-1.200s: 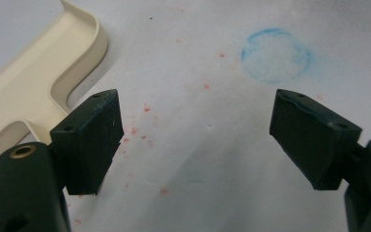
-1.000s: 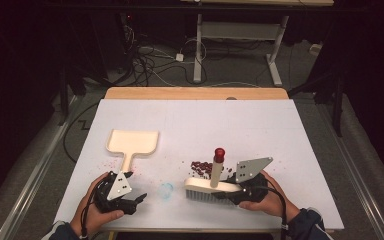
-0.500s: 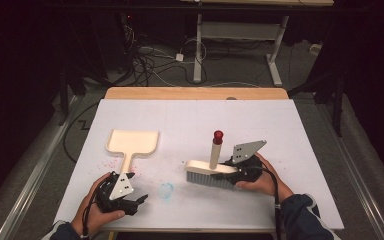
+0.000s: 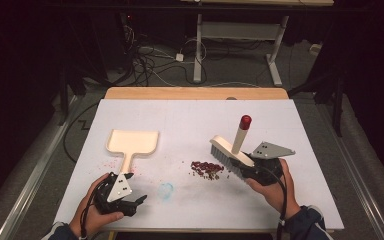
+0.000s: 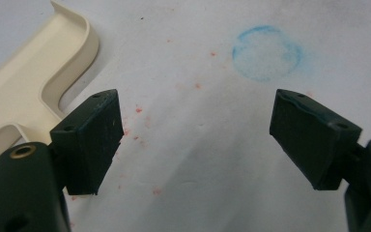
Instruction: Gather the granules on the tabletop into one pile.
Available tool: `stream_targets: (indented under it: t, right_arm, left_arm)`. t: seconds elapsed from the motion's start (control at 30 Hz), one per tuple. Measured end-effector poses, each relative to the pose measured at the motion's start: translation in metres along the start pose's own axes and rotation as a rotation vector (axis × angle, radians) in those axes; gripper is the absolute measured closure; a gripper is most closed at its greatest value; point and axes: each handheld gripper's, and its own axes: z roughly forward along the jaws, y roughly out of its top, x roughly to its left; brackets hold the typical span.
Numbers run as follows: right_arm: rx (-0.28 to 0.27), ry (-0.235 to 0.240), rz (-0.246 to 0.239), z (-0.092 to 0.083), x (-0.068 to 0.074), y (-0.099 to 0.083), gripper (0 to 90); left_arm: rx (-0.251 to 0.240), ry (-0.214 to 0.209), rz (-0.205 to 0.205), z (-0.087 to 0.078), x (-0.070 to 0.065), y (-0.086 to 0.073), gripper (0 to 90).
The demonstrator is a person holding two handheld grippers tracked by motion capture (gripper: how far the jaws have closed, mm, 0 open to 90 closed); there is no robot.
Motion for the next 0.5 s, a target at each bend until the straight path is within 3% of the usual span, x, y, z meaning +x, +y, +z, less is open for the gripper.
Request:
stream_targets:
  t: [0.03, 0.07, 0.1, 0.2, 0.23, 0.33, 0.4, 0.5]
  right_arm:
    - [0.01, -0.052, 0.014, 0.0, 0.002, -0.003, 67.4]
    - [0.01, -0.052, 0.014, 0.0, 0.002, -0.003, 67.4]
    - [0.02, -0.145, 0.088, 0.003, 0.006, -0.011, 67.4]
    - [0.053, -0.227, 0.15, 0.01, 0.01, -0.022, 67.3]
    - [0.053, -0.227, 0.15, 0.01, 0.01, -0.022, 67.3]
    - [0.053, -0.306, 0.138, 0.018, 0.024, -0.024, 67.4]
    - [0.052, -0.309, 0.137, 0.021, 0.029, -0.022, 67.4]
    - [0.06, -0.329, 0.114, 0.036, 0.053, -0.016, 67.2]
  left_arm:
    - [0.0, 0.001, 0.002, 0.0, 0.0, 0.0, 18.5]
    - [-0.005, 0.007, 0.011, 0.0, 0.0, 0.001, 18.5]
    - [-0.007, 0.008, 0.013, -0.001, 0.0, 0.002, 18.5]
    - [-0.01, 0.007, 0.017, 0.0, 0.0, 0.003, 18.5]
    - [-0.01, 0.006, 0.018, 0.0, -0.001, 0.003, 18.5]
    - [-0.005, -0.003, 0.014, 0.001, -0.001, 0.004, 18.5]
    - [-0.005, -0.004, 0.014, 0.002, -0.001, 0.004, 18.5]
    - [-0.008, 0.003, 0.022, 0.002, -0.001, 0.004, 18.5]
